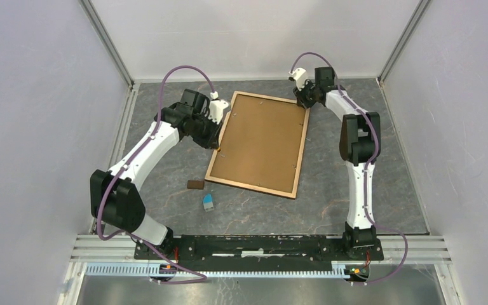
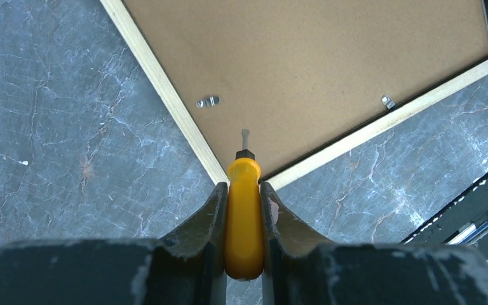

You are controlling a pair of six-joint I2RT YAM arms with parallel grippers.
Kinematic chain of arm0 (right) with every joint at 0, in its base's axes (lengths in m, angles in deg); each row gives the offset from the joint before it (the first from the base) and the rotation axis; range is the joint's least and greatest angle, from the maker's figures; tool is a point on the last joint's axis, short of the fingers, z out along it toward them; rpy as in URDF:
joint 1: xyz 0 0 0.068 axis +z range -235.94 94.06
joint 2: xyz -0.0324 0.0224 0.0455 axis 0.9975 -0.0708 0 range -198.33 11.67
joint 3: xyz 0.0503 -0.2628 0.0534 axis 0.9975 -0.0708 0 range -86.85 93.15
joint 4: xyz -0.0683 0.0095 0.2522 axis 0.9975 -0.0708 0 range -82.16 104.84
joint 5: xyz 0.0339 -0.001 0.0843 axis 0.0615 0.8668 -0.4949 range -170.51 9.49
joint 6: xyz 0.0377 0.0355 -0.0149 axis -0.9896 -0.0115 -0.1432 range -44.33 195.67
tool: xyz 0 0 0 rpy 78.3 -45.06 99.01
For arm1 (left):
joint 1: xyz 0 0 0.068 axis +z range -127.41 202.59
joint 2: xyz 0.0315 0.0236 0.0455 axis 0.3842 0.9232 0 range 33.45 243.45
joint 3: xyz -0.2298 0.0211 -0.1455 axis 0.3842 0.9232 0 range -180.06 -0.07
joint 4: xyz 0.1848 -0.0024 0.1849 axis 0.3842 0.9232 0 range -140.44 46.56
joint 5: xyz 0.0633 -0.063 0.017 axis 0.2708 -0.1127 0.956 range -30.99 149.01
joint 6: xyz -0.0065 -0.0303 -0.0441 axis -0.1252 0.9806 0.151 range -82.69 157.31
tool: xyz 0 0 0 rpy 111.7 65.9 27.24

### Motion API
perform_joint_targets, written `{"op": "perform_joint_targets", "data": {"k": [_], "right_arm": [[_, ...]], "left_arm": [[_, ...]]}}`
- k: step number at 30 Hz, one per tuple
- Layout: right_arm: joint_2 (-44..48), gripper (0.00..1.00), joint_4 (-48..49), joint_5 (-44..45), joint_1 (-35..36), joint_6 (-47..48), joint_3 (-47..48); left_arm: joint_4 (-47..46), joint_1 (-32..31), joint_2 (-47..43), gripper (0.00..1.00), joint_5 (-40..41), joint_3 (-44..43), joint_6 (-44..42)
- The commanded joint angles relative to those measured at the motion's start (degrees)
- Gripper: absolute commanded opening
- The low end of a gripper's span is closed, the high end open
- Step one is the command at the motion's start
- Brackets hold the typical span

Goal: Take the photo out of the frame

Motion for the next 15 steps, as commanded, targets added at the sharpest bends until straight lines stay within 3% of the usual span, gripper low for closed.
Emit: {"op": "perform_joint_targets", "data": {"k": [1,8,15], "right_arm": [[-1.0,0.27,-12.9,5.1,-5.0,6.8,1.1],[3.1,0.17,-20.8,4.8,-12.6,10.6,-7.8],[12.7,0.25,-23.7,-0.7,-21.4,6.3,-24.9]], "left_arm": [[-0.4,0.2,-3.0,0.02,0.0,-0.1,1.8],[-0.1,0.2,-3.4,0.02,-0.7,-0.3,1.8],[-0.1,0.2,-3.5,0.02,-1.6,-0.7,2.2]]}}
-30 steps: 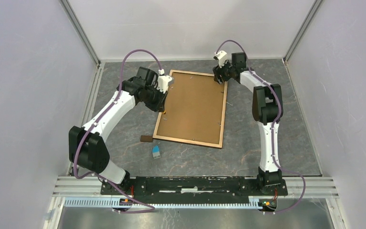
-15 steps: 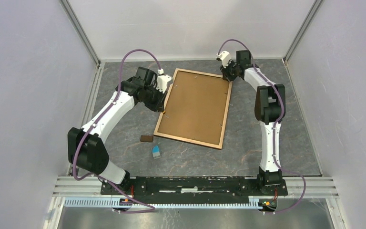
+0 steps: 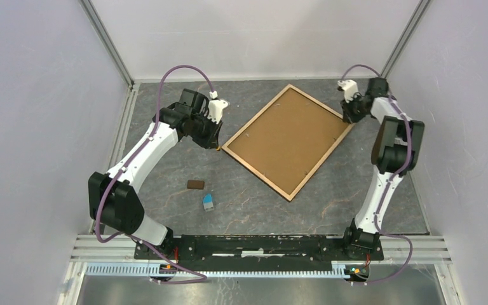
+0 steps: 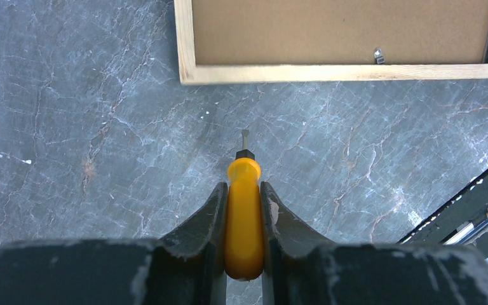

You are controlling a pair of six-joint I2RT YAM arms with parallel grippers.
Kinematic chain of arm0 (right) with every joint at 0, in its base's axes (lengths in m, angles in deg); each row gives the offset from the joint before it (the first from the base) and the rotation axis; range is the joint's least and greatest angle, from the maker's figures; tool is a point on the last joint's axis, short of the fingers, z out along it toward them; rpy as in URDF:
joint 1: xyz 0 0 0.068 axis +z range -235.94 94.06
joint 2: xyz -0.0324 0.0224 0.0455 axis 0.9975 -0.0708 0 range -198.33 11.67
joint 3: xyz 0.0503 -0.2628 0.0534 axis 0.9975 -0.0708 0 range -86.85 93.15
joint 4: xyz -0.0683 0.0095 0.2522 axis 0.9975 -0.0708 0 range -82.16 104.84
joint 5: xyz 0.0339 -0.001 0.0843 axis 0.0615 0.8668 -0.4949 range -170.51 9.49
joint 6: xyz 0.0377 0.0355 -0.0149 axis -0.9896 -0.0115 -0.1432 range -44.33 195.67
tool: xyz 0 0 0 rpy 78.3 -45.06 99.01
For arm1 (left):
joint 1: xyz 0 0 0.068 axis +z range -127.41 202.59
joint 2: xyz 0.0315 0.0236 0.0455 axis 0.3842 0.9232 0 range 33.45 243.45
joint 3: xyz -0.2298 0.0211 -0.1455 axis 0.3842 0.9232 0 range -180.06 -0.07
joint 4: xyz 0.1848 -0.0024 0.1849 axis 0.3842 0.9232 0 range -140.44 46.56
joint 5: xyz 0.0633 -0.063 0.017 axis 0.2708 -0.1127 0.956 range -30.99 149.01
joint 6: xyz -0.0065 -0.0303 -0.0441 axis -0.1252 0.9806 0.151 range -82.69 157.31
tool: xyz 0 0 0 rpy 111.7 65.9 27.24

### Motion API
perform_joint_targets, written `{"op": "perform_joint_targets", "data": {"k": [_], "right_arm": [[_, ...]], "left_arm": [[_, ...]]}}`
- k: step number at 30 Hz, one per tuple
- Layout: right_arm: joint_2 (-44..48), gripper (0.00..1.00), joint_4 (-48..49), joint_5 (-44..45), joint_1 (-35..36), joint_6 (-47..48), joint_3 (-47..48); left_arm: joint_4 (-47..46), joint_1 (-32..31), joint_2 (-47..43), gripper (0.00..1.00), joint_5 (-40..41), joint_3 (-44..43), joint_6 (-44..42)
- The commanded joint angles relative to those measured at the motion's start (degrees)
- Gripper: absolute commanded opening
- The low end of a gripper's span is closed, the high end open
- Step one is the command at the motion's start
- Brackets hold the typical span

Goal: Take the photo out of the frame

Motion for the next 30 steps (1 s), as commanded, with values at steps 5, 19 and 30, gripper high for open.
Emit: {"op": "perform_joint_targets", "data": {"k": [5,19,30], "right_arm": [[11.7,0.51,-14.6,-3.7,-4.7,1.0,-20.9],[2.0,0.63,-17.8,-3.4,-1.0,-1.9,2.3],[-5.0,0.54,-12.3,0.9,3.6,-8.9,8.0]], "left_arm": [[-0.4,0.3,-2.6,0.02,-1.7,-0.5,2.1],[-0.5,0.3,-3.6,0.02,-0.7,0.9,1.9],[-0.6,0.3,-4.2,0.02,-0.4,1.7,1.7]]}}
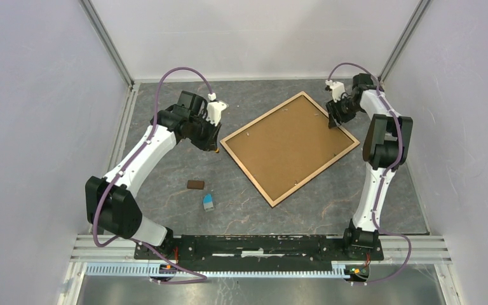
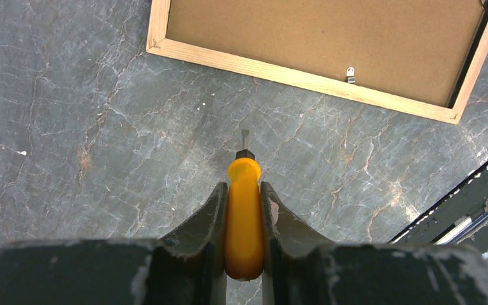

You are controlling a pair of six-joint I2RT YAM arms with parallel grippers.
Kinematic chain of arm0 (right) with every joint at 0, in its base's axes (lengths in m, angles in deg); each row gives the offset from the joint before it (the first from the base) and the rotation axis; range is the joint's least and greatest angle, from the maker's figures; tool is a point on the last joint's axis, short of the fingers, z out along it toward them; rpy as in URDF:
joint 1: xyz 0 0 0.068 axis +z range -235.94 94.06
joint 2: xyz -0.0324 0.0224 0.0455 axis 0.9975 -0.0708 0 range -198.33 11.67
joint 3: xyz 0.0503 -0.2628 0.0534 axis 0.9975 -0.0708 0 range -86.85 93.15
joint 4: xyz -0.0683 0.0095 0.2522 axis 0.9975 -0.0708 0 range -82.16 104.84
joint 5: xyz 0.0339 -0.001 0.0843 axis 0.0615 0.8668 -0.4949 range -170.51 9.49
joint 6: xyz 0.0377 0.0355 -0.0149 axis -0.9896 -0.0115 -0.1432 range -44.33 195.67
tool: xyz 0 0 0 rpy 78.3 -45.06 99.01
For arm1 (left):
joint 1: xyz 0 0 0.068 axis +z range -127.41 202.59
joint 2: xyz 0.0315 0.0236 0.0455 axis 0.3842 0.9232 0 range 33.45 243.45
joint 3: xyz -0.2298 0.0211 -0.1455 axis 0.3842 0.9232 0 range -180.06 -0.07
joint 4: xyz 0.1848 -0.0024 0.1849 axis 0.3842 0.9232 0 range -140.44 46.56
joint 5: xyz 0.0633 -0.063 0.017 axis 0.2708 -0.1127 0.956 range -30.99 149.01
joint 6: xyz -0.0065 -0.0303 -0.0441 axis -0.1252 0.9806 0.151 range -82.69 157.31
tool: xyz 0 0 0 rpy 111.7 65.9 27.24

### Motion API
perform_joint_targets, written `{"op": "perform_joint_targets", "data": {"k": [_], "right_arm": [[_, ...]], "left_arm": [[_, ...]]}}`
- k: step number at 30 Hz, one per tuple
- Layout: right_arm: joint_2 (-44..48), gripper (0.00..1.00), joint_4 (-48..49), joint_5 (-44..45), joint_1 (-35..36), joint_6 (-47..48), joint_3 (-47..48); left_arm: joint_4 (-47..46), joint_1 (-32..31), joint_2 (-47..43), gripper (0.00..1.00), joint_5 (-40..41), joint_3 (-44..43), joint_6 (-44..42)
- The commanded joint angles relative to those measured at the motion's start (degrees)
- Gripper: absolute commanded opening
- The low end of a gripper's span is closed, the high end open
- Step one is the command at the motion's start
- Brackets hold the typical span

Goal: Take the photo out of the frame

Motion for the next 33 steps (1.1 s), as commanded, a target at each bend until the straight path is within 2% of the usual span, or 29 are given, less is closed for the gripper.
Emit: {"op": "perform_joint_targets", "data": {"k": [1,5,11,16,20,26,33], "right_arm": [[-3.5,0.51,4.3,2.1,0.9,-3.9,2.1],[-4.4,0.37,4.9,4.1,0.9,-4.8,1.8],[-4.4,0.00,4.7,6.0,-3.1,-8.0,0.9],[1.5,0.00,9.1,1.8,-9.6,-13.2,-8.2],[9.2,0.00,15.6,-0.7,-12.2,-18.9,-21.7],[18.8,0.00,21.8,-8.1,-9.9,-24.2,-37.8],[28.0,0.00,30.2,-10.0,-5.7,-30.0,-52.7]], "left_arm": [[-1.2,0.3,-2.3,0.02,-0.3,0.3,1.6],[-1.2,0.3,-2.2,0.02,-0.5,0.2,1.4],[-1.2,0.3,-1.7,0.02,-0.7,-0.2,1.4],[-1.2,0.3,-1.7,0.02,-0.9,-0.4,1.4],[-1.2,0.4,-1.5,0.02,-0.8,-0.4,1.3],[-1.1,0.3,-1.3,0.02,-1.2,-0.4,0.8],[-0.3,0.3,-2.0,0.02,-1.7,-0.4,-0.8]]}}
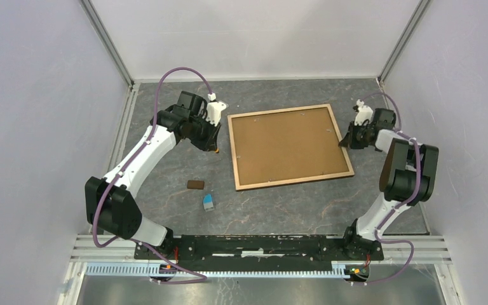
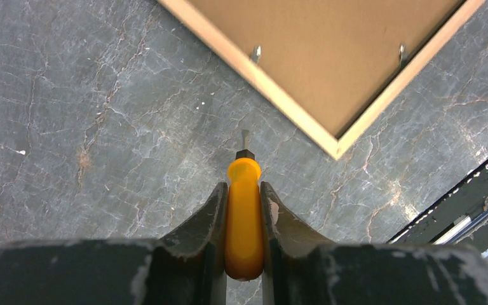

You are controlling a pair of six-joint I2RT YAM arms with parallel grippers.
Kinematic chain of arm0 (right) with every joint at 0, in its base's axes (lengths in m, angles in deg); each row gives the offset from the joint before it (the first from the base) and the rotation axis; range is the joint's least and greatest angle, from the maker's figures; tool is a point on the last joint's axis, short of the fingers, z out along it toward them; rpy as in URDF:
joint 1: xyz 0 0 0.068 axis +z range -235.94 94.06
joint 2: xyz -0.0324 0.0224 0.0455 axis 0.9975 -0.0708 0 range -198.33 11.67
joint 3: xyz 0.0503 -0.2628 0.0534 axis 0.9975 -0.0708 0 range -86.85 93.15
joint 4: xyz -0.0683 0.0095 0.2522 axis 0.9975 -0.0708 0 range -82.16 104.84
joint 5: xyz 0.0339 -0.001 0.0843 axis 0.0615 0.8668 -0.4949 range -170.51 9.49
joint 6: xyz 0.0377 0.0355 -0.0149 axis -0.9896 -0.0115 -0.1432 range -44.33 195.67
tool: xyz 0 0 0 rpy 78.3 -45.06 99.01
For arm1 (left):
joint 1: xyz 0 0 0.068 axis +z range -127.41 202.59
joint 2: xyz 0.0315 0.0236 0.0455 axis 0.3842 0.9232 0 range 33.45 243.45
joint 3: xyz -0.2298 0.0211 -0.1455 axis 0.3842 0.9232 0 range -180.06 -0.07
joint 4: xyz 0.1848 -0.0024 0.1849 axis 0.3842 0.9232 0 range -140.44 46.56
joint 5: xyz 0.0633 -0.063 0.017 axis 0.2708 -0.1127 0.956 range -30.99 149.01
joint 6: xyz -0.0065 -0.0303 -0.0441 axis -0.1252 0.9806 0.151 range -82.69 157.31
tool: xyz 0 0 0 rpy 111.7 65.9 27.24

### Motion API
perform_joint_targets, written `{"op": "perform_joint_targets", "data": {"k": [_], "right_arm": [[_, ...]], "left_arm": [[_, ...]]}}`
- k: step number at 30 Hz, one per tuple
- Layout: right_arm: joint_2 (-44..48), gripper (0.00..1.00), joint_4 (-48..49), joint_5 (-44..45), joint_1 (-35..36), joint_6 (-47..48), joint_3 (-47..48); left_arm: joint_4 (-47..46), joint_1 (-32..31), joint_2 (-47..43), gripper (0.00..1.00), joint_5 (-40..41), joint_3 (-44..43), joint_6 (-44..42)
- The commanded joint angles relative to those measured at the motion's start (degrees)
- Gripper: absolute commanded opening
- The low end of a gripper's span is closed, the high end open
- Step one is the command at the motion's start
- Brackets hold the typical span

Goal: Take the photo out of the frame

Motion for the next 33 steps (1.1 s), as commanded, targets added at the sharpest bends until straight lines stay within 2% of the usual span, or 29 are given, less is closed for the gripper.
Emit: {"op": "perform_joint_targets", "data": {"k": [1,5,10,13,19,25,33], "right_arm": [[3.5,0.00,-0.7,-6.2,3.8,-6.9,-10.3],[7.1,0.00,5.2,-6.4,4.9,-13.0,-17.3],[9.9,0.00,11.7,-2.1,5.0,-20.5,-24.1],[9.5,0.00,12.0,3.0,4.5,-22.0,-23.3],[5.7,0.00,12.4,5.0,2.8,-28.2,-19.0],[9.3,0.00,23.6,2.8,3.3,-37.5,-26.9],[8.4,0.00,24.0,2.1,3.5,-35.8,-26.9]], "left_arm": [[-0.2,0.2,-1.6,0.02,-1.7,-0.7,-1.1],[-0.2,-1.3,-0.6,0.02,0.8,-1.1,-2.2],[-0.3,-4.4,0.8,0.02,5.6,-1.2,-3.5],[-0.3,-4.6,1.1,0.02,6.4,-1.7,-3.2],[-0.8,-4.5,1.8,0.02,7.4,-3.0,-2.4],[0.0,-4.6,5.0,0.02,9.5,-6.2,-4.9],[0.0,-6.5,9.6,0.02,12.8,-8.3,-7.0]]}}
